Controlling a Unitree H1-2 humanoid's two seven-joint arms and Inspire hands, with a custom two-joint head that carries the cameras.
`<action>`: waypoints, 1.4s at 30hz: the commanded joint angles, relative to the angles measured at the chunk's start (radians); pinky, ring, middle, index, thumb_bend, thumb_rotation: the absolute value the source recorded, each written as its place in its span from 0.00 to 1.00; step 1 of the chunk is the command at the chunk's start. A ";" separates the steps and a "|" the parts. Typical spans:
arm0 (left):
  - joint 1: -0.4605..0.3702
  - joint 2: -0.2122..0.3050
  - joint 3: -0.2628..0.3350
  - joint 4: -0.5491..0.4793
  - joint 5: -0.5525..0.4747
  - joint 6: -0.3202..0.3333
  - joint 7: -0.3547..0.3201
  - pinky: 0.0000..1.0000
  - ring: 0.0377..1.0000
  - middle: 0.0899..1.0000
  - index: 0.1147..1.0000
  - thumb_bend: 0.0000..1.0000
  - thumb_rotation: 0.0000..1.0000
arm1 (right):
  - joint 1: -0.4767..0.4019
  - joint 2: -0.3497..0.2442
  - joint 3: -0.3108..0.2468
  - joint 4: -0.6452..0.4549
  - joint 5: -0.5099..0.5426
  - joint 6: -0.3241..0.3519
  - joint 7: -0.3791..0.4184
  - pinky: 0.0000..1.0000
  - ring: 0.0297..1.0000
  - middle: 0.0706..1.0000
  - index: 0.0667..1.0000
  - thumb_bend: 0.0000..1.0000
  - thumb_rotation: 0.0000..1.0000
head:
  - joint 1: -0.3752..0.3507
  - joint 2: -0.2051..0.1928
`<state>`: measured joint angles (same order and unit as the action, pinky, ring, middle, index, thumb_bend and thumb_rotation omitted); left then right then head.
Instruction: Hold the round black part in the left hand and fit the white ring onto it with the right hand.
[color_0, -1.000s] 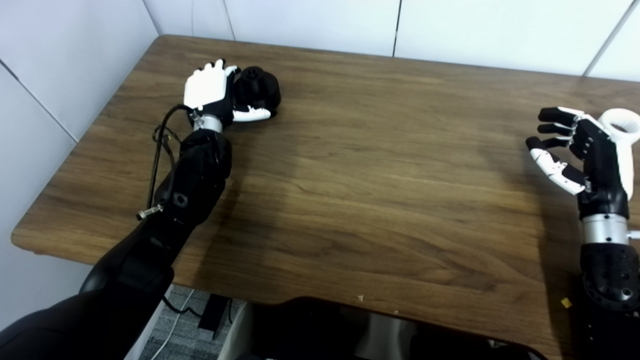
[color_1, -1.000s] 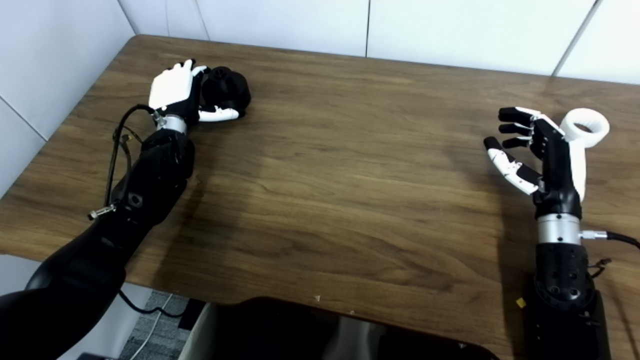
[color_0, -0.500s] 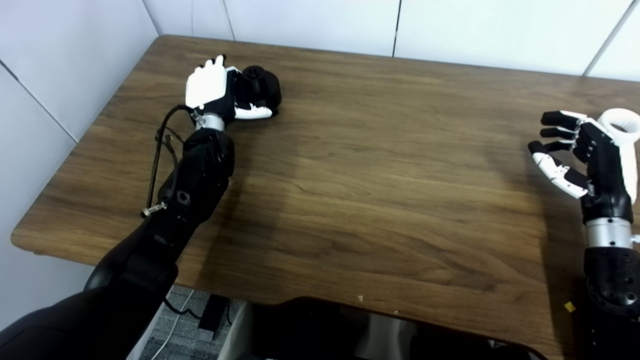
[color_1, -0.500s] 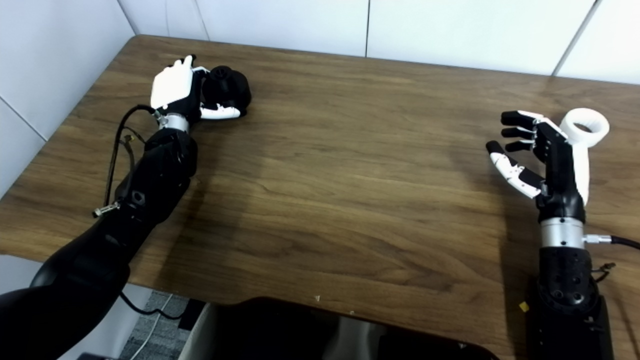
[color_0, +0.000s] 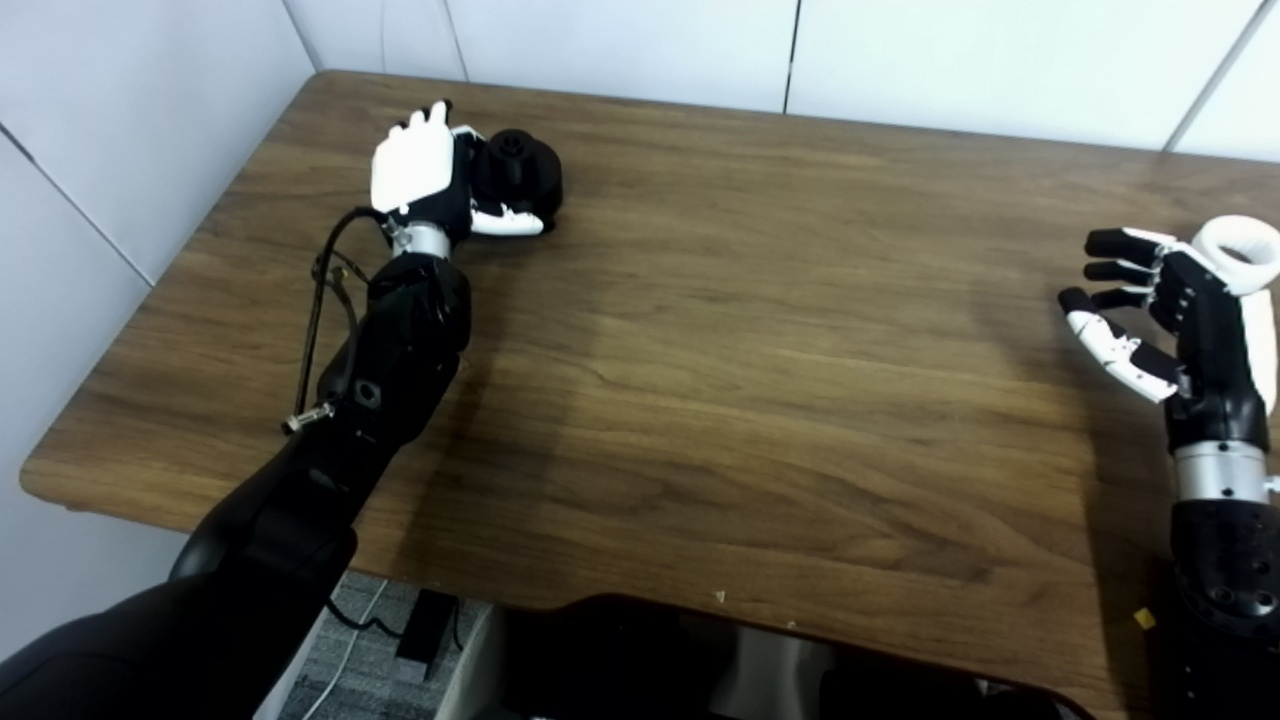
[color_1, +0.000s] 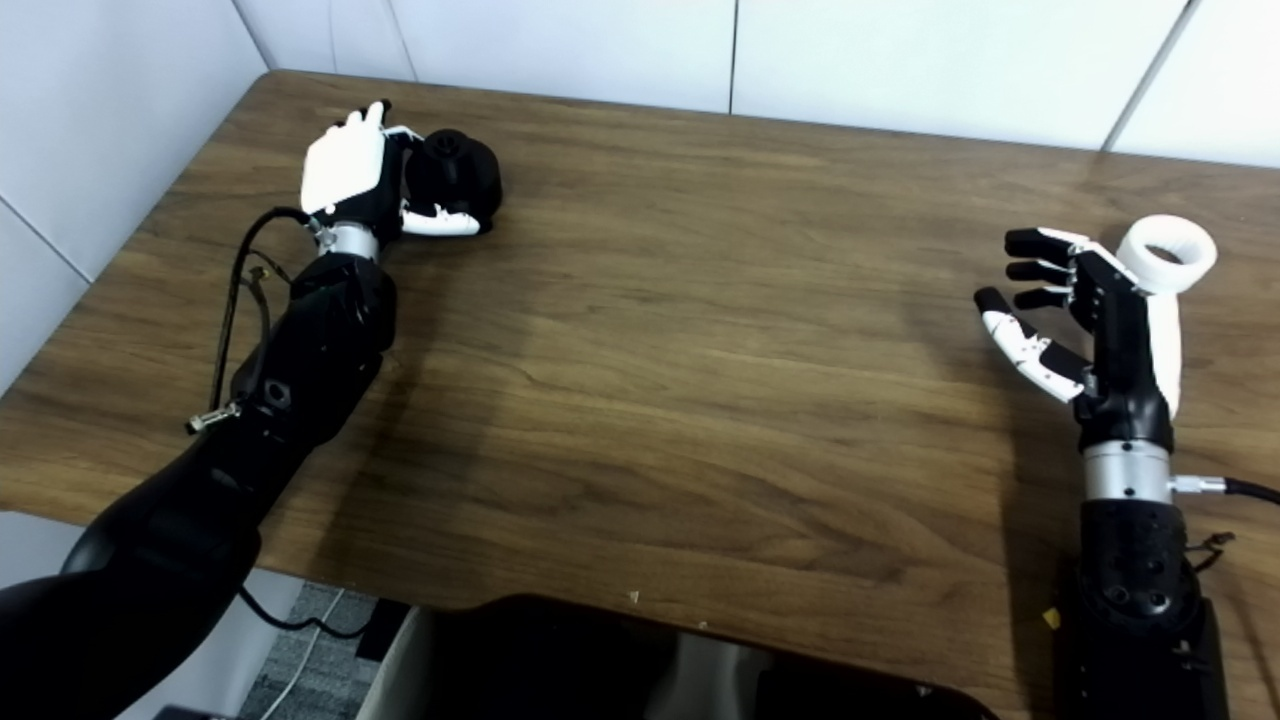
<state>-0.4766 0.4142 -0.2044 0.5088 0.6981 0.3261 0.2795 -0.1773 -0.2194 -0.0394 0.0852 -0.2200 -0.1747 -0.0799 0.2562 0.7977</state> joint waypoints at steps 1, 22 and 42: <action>-0.006 -0.001 -0.013 0.008 0.006 -0.010 0.000 1.00 1.00 1.00 0.58 0.97 0.33 | 0.003 -0.007 -0.005 -0.011 -0.003 -0.023 -0.006 0.58 0.67 0.68 0.65 0.48 0.19 | 0.000 0.004; 0.023 -0.068 -0.062 0.017 -0.025 -0.068 -0.007 1.00 1.00 1.00 0.60 0.97 0.37 | -0.007 -0.014 -0.012 -0.009 0.002 -0.034 -0.005 0.56 0.66 0.68 0.66 0.48 0.21 | -0.012 0.011; 0.061 -0.102 -0.112 -0.026 -0.055 -0.119 -0.034 1.00 1.00 1.00 0.61 0.97 0.38 | -0.012 -0.009 -0.009 -0.020 0.008 -0.019 0.004 0.55 0.66 0.68 0.67 0.48 0.21 | -0.020 0.013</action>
<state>-0.4431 0.3593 -0.2611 0.4758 0.6454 0.2518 0.3091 -0.1739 -0.2224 -0.0427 0.0833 -0.2172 -0.1753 -0.0748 0.2362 0.8099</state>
